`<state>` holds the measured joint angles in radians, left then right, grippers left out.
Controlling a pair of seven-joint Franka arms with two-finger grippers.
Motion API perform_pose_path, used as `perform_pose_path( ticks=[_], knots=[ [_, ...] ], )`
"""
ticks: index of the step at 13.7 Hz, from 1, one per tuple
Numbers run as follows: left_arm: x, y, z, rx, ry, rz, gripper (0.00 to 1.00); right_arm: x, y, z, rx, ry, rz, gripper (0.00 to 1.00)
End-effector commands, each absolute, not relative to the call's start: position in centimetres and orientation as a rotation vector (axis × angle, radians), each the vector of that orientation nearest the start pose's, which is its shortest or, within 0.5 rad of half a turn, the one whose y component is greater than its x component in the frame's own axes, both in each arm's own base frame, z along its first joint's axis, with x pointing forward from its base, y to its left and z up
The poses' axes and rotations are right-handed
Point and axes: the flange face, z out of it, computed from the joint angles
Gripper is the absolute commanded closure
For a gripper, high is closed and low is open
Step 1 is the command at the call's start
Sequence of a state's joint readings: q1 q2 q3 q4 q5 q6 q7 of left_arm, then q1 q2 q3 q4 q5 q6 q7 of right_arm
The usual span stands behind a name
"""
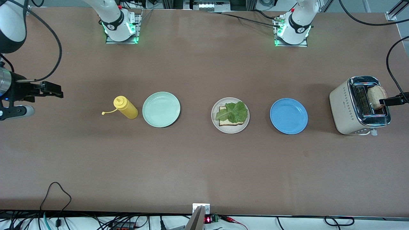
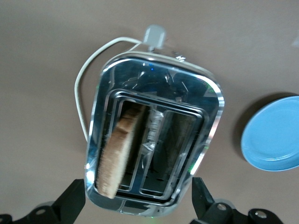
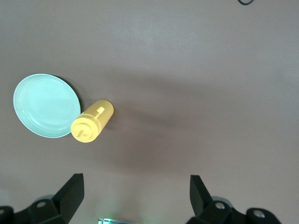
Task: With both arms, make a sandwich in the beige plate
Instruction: 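Withdraw the right gripper while the left gripper reaches into the toaster, then grasp the second bread slice and lift it out of the toaster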
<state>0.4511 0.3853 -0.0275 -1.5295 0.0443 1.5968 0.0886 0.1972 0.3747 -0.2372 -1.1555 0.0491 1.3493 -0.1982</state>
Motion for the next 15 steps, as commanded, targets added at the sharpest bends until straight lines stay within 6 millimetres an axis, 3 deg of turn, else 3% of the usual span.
perform_pose_path(
  ticks=[1,4,5,7,8,11,13,15],
  knots=[
    [57.7,28.0,39.8,-3.109,-0.475,0.556,0.0,63.3,0.1,57.8,-3.14,-0.275,0.287,0.0],
    [56.8,29.8,37.2,-3.121,-0.493,0.626,0.02,60.2,-1.1,58.4,-3.11,-0.264,0.163,0.0],
    [56.7,29.9,36.7,-3.121,-0.496,0.642,0.11,58.4,-1.3,58.7,-3.107,-0.27,0.121,0.0],
    [56.5,29.8,36.5,-3.12,-0.498,0.671,0.43,56.2,-1.5,59.3,-3.113,-0.282,0.104,0.0],
    [56.4,29.7,36.4,-3.12,-0.496,0.686,0.69,55.7,-0.5,59.7,-3.138,-0.31,0.102,0.0],
    [56.0,29.6,36.3,-3.138,-0.434,0.728,0.96,54.5,0.2,60.0,-3.195,-0.329,0.119,0.0],
    [55.9,29.7,36.5,-3.156,-0.373,0.739,1.0,54.9,-0.1,60.0,-3.197,-0.328,0.107,0.0],
    [55.7,29.9,37.7,-3.18,-0.304,0.723,1.0,55.5,-1.7,59.0,-3.195,-0.272,0.124,0.0]
  ],
)
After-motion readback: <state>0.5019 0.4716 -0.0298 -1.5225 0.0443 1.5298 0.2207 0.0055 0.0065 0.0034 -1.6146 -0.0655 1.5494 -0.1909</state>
